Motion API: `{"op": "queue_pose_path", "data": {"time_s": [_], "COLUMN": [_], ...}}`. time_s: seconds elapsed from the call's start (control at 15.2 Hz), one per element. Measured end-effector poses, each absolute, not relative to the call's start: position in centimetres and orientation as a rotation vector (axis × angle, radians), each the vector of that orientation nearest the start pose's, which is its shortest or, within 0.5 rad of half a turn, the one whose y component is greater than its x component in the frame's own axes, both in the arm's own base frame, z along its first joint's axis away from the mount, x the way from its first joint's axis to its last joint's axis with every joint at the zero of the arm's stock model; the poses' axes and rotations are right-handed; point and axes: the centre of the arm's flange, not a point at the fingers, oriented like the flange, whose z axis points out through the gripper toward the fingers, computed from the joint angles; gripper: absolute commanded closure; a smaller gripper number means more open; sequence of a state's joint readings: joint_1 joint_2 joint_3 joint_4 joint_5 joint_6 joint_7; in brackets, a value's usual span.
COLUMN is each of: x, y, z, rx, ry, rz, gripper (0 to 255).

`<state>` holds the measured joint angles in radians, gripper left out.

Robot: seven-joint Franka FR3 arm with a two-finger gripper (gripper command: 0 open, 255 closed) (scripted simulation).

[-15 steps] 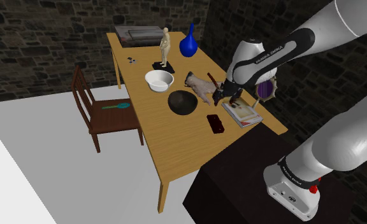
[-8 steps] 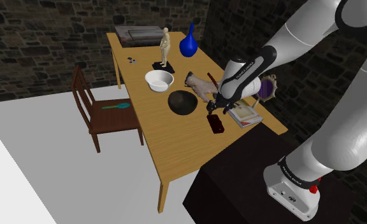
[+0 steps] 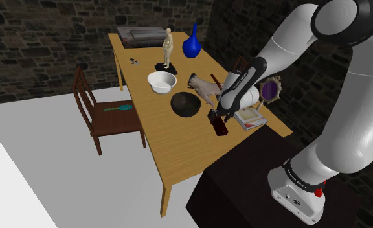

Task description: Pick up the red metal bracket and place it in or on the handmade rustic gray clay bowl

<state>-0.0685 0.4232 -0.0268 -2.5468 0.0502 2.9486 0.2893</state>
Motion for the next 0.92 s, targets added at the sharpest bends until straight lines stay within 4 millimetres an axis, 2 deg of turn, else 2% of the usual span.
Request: {"op": "queue_pose_path", "data": {"time_s": [0.46,0.53,0.92], "x": [43.51,43.51,43.57], "y": [-4.71,-4.72,-4.66], "z": [10.86,10.86,10.96], "rx": [-3.072,-3.072,-3.072], "ry": [0.674,0.674,0.672], "rz": [0.032,0.032,0.029], "gripper": [0,255,255]}}
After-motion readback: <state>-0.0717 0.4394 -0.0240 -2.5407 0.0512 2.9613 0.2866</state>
